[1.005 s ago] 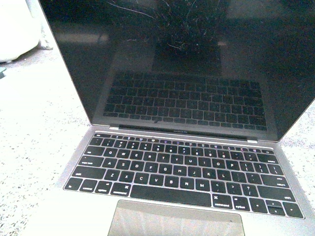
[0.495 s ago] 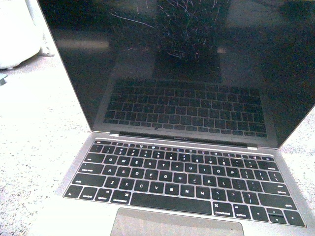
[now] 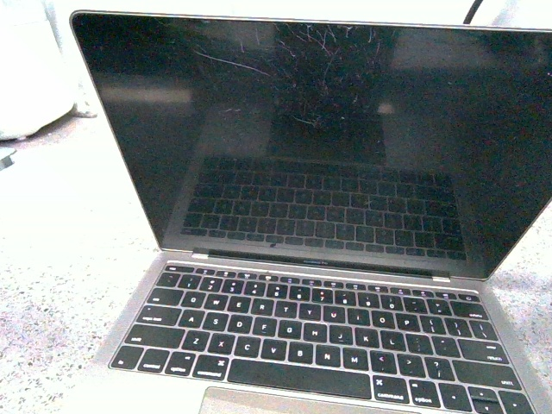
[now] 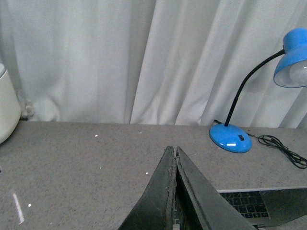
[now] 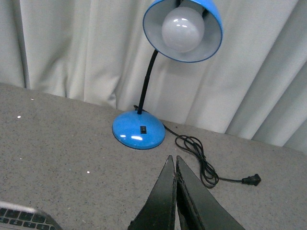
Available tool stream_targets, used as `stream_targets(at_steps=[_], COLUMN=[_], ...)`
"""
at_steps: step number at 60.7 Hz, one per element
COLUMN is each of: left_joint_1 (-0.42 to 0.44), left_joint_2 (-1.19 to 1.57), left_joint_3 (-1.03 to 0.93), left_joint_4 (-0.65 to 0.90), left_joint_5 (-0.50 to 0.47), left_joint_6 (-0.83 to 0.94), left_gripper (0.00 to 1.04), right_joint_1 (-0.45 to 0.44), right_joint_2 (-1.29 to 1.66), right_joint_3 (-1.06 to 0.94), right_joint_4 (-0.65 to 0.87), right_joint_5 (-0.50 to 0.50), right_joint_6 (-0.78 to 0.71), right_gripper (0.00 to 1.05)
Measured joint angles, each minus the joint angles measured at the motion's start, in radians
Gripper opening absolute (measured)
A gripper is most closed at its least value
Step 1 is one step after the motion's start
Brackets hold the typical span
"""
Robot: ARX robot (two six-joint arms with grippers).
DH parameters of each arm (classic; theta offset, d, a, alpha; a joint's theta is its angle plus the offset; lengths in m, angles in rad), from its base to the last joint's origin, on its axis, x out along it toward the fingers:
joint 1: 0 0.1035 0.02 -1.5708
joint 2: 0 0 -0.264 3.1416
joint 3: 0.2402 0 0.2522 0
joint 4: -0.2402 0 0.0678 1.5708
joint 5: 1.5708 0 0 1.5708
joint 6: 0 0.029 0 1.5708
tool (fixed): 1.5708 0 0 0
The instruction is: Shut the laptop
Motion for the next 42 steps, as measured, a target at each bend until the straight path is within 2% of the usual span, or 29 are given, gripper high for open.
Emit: stream_targets(at_steps=[10,20,33,42], left_joint_1=[-0.034,-0.05,-0.051,-0.051], left_joint_2=[0.098,0.177,0.281,0.338], left_joint_3=[0.068,0.122,0.199,0.224], left_joint_4=[-0.001,-0.002,-0.002,-0.001], left_joint_5=[0.005,0.012,0.058,0.092], left_joint_6=[0.065,0.118,0.171,0.22], left_gripper=[0.04,0.04,0.04,0.04], right_joint_1=[0.008,0.022,0.048,0.077], right_joint_2=[0.126,0.219,0.311,0.349], right_joint_3=[0.082,0.166,0.304,0.331], right_joint_4=[-0.004,0.022,-0.068,-0.092], right_joint_5=[-0.048,-0.08,-0.168,-0.209], right_joint_6=[-0.015,-0.1,-0.148,-0.14], right_gripper=[0.01,0.01,0.01,0.01])
